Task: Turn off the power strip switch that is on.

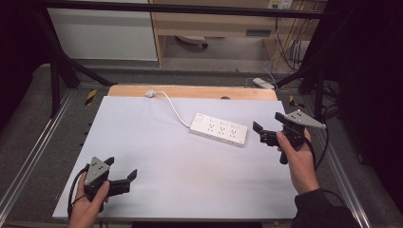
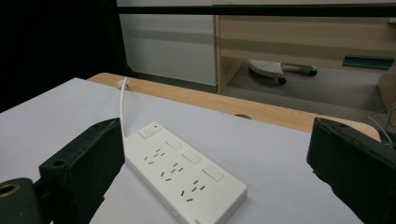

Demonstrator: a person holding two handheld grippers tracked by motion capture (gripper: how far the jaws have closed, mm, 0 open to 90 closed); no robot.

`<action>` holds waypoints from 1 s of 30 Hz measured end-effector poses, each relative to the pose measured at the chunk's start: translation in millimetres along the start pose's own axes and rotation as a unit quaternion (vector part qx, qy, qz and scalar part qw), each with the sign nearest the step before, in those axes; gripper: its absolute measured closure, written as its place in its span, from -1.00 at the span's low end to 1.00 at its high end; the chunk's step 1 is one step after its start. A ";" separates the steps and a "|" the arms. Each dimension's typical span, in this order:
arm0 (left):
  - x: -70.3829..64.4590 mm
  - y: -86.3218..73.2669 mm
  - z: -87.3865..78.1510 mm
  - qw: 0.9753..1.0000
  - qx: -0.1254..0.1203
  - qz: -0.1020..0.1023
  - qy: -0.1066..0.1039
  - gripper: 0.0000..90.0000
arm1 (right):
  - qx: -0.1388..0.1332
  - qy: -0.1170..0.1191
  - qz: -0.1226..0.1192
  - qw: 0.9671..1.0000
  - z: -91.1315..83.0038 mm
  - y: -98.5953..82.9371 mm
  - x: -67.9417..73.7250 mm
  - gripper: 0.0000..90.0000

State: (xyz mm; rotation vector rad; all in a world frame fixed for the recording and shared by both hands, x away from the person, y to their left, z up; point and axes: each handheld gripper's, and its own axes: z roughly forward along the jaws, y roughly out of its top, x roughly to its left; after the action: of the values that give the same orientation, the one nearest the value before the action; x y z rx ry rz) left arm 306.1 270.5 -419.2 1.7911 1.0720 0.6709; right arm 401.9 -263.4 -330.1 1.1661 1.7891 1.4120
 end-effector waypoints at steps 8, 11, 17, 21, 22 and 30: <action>0.0 -0.1 -0.1 1.000 0.000 0.000 0.000 -0.87 | -0.006 -0.014 -0.006 1.000 -18.7 -11.1 -5.3 -0.89; -0.1 -0.1 -0.1 1.000 0.000 -0.001 0.001 -0.87 | -0.006 -0.015 -0.008 1.000 -23.4 -15.8 -6.7 -0.88; -0.1 -0.1 -0.2 1.000 0.000 0.000 0.001 -0.87 | -0.007 -0.018 -0.011 1.000 -31.9 -27.2 -7.0 -0.88; -0.2 -0.2 -0.2 1.000 0.000 -0.001 0.001 -0.87 | -0.007 -0.017 -0.018 1.000 -36.7 -34.3 -5.0 -0.88; -0.2 -0.2 -0.3 1.000 0.000 -0.001 0.001 -0.87 | -0.007 -0.016 -0.021 1.000 -38.3 -36.2 -4.1 -0.88; -0.4 -0.3 -0.7 1.000 0.000 -0.002 0.001 -0.87 | -0.006 -0.016 -0.017 1.000 -47.5 -51.9 -2.3 -0.88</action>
State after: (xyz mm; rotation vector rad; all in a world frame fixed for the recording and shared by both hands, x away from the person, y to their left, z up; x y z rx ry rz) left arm 305.2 270.6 -419.1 1.7878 1.0778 0.6704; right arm 348.2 -290.4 -366.8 1.1395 1.7686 1.3757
